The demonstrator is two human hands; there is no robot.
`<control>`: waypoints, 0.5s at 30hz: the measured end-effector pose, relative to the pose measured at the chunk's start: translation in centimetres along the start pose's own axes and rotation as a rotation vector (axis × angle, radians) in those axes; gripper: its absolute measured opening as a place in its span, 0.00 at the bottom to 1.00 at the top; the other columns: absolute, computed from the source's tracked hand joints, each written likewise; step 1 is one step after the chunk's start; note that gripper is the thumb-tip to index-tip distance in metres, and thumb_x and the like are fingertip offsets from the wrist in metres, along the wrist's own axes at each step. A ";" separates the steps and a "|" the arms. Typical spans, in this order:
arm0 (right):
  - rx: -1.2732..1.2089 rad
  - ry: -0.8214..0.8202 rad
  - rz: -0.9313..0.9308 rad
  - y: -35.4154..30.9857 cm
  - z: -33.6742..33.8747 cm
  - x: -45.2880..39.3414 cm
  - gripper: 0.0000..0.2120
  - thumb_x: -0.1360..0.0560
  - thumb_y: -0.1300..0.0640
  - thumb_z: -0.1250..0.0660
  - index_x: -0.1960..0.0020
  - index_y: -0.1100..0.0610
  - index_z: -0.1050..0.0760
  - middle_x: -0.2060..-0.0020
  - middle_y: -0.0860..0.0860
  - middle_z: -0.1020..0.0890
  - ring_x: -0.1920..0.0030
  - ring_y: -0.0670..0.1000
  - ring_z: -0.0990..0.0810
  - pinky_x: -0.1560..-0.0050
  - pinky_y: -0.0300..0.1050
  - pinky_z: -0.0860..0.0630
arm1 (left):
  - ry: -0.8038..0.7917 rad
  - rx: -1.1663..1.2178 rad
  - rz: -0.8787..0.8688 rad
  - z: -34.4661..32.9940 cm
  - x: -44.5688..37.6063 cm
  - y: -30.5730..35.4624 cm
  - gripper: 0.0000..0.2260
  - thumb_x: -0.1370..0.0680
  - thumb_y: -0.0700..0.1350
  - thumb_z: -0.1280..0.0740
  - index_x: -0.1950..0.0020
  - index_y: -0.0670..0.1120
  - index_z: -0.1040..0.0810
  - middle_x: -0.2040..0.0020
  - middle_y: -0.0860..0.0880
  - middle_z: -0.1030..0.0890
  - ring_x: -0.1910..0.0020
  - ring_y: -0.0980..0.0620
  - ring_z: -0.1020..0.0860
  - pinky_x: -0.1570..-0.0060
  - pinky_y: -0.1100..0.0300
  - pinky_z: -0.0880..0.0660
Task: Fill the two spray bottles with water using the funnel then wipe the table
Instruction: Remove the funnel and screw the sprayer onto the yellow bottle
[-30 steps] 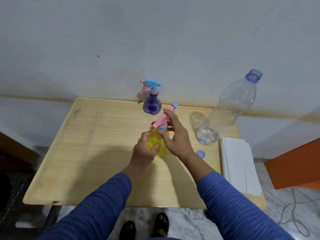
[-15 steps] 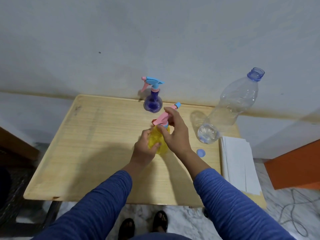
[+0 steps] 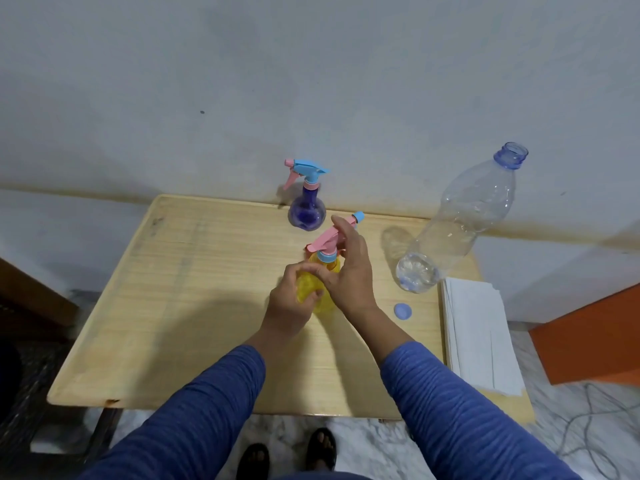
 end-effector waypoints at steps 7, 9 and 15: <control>0.026 0.035 -0.012 0.1 0.0 0.3 0.28 0.29 0.63 0.29 0.33 0.46 0.33 0.48 0.49 0.25 0.50 0.46 0.25 0.48 0.29 0.30 | 0.009 0.011 0.040 -0.1 0.0 -0.4 0.25 0.33 0.52 0.33 0.37 0.55 0.32 0.43 0.50 0.22 0.43 0.52 0.23 0.41 0.53 0.26; 0.002 0.050 -0.040 0.1 0.1 -0.1 0.30 0.32 0.61 0.26 0.34 0.46 0.33 0.49 0.48 0.27 0.49 0.46 0.27 0.50 0.24 0.34 | 0.003 -0.003 0.049 -0.1 0.0 -0.5 0.24 0.33 0.53 0.33 0.38 0.55 0.32 0.45 0.50 0.22 0.45 0.51 0.23 0.42 0.54 0.26; -0.003 -0.033 0.004 -0.3 0.0 0.4 0.37 0.27 0.64 0.33 0.28 0.40 0.46 0.39 0.38 0.30 0.45 0.42 0.25 0.46 0.25 0.32 | 0.008 0.010 0.039 -0.1 -0.1 -0.3 0.26 0.33 0.51 0.33 0.35 0.55 0.32 0.41 0.51 0.23 0.42 0.52 0.24 0.40 0.55 0.28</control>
Point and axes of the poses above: each hand's wrist, its own x-axis away from the middle knuckle, its own z-axis out of the back of the hand, y = z × x, the point moved 9 cm from there along -x, towards the middle knuckle
